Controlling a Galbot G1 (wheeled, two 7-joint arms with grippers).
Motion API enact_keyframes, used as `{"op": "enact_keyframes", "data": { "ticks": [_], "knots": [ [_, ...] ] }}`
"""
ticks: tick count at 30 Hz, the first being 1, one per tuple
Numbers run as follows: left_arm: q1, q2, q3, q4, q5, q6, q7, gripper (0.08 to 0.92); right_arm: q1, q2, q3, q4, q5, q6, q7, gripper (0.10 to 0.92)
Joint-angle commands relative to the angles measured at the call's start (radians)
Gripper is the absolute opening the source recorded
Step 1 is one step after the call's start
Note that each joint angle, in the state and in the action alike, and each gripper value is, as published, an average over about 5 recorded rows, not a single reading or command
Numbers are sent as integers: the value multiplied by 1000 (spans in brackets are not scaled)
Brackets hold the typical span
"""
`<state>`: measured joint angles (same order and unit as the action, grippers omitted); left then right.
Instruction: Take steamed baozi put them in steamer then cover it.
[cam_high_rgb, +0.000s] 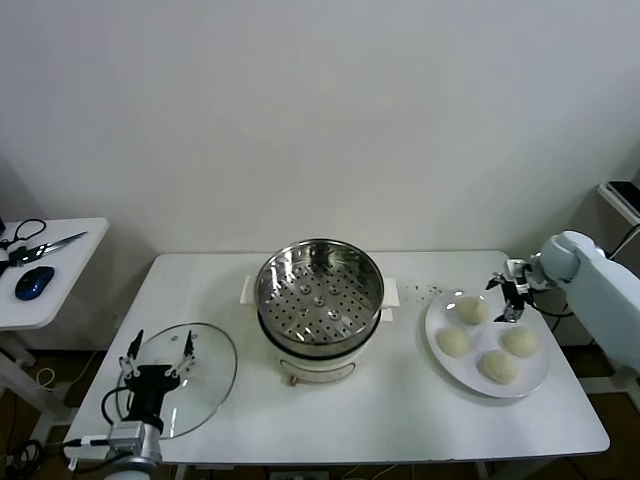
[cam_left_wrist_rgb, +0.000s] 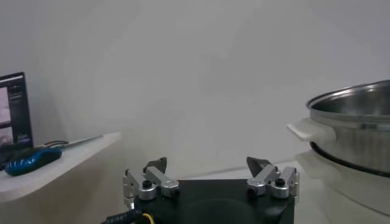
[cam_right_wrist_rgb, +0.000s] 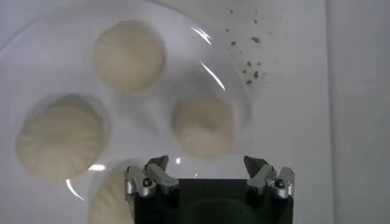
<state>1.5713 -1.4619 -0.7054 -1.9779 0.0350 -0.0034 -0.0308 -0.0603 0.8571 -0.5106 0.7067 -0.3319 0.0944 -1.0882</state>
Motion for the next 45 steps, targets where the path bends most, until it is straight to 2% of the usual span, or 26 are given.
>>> {"op": "enact_keyframes", "data": {
  "ticks": [1,16,24,30,33,36,40,45],
  "knots": [
    [-4,6,-1,6,-2,8,-8,823,63,93,-73,-123,-35,10,-26,823],
    [-4,11,-3,12,-1,7,-7,823,51,161,-24,-195,-89,37,-25,820],
    [2,10,-7,7,-2,5,-7,823,52,157,-17,-187,-98,44,-35,708],
    [10,7,-10,3,-1,3,-5,823,61,152,-24,-175,-86,48,-41,687],
    [13,7,-14,0,0,5,-6,823,86,130,-63,-133,-37,54,-47,687],
    [19,9,-19,-8,0,6,-5,823,154,83,-183,-25,58,64,-61,687],
    [29,13,-22,-17,-1,7,-3,823,338,54,-395,79,195,126,-98,687],
    [40,12,-23,-22,-4,4,-1,823,609,90,-637,153,334,216,-117,687]
  ]
}}
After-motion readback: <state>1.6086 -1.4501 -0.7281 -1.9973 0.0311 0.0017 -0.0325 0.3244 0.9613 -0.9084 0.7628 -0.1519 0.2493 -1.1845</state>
